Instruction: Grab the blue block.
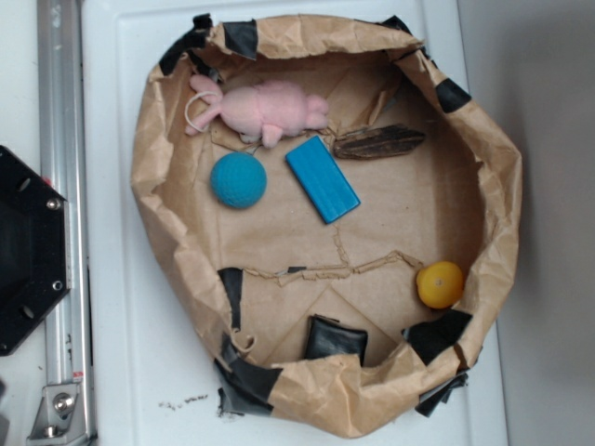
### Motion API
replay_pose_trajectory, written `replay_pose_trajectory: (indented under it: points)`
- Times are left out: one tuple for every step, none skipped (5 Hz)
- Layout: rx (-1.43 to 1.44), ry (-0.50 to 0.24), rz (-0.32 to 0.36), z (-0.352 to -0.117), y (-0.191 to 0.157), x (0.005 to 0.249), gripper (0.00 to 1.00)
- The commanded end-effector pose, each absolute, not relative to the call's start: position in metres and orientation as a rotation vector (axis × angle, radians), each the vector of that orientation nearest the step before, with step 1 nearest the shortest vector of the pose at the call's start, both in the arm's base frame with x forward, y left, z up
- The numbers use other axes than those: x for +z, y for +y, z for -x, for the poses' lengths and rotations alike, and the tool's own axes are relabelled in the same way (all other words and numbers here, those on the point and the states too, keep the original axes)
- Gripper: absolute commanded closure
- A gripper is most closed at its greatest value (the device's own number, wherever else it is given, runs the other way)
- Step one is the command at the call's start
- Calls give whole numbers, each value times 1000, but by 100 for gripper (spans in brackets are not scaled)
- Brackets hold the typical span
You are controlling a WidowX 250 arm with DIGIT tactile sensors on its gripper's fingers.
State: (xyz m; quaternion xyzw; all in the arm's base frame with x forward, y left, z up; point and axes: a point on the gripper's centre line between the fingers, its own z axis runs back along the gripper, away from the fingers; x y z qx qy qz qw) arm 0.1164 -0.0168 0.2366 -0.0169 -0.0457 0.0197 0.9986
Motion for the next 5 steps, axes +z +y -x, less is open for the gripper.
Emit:
replay_pose_trajectory:
  points:
    - [39, -91, 34, -116, -17, 237, 0]
    - [-181, -98, 5, -166, -7, 211, 0]
    - [-325, -98, 53, -217, -3, 183, 0]
    - [-416, -88, 83, -245, 0, 155, 0]
    - [-515, -83, 58, -261, 4, 122, 0]
